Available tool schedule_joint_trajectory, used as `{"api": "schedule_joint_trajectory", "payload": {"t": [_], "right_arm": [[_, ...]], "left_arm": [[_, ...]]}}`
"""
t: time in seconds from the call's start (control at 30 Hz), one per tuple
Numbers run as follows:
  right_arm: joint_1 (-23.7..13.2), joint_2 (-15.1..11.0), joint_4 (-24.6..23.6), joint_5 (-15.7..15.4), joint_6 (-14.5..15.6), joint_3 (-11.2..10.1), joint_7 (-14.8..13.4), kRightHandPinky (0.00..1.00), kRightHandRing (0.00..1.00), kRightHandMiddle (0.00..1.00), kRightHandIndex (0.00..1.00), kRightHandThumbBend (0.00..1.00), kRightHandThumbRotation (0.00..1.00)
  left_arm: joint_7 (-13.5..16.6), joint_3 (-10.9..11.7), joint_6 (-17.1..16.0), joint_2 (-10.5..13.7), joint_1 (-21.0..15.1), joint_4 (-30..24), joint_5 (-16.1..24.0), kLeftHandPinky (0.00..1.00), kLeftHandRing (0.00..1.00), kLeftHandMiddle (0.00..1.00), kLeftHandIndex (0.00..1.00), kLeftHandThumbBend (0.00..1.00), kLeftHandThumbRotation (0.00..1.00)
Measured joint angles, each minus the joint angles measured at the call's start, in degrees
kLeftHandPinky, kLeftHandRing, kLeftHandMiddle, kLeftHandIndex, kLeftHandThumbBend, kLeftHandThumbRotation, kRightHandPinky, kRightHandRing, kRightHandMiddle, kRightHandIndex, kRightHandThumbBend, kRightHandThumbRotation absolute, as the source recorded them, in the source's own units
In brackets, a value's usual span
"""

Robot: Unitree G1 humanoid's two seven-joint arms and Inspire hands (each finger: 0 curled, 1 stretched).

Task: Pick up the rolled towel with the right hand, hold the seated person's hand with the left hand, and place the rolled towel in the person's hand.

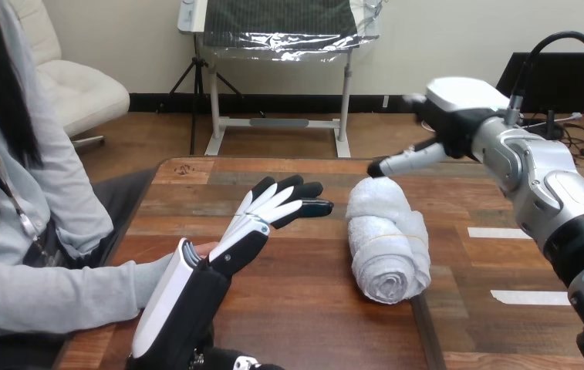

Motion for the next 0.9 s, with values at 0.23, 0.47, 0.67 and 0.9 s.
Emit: {"api": "schedule_joint_trajectory", "payload": {"t": [0.23, 0.47, 0.67, 0.9], "right_arm": [[-1.9, 0.6, 5.2, -1.4, 1.3, 1.8, 3.0, 0.5, 0.66, 0.74, 0.79, 1.0, 0.92], [-3.7, 2.2, 11.3, -2.9, 2.9, 3.8, 3.7, 0.52, 0.67, 0.75, 0.76, 1.0, 0.99], [-5.1, 4.2, 16.1, -4.5, 4.6, 5.6, 4.5, 0.46, 0.66, 0.76, 0.81, 1.0, 1.0], [-6.4, 6.8, 20.5, -5.4, 6.2, 7.3, 7.5, 0.47, 0.75, 0.84, 0.88, 0.99, 1.0]], "left_arm": [[0.0, -0.1, -0.2, -0.4, -1.0, 0.7, -0.1, 1.0, 0.93, 0.87, 0.81, 1.0, 0.62], [-0.7, -0.4, -0.6, -0.3, -1.7, 1.4, -1.2, 1.0, 0.93, 0.87, 0.82, 1.0, 0.61], [-1.7, -0.7, -0.8, 0.0, -2.1, 2.0, -2.9, 1.0, 0.93, 0.87, 0.82, 1.0, 0.6], [-2.8, -1.4, -0.8, 0.8, -2.1, 2.1, -5.1, 1.0, 0.91, 0.86, 0.81, 1.0, 0.58]]}}
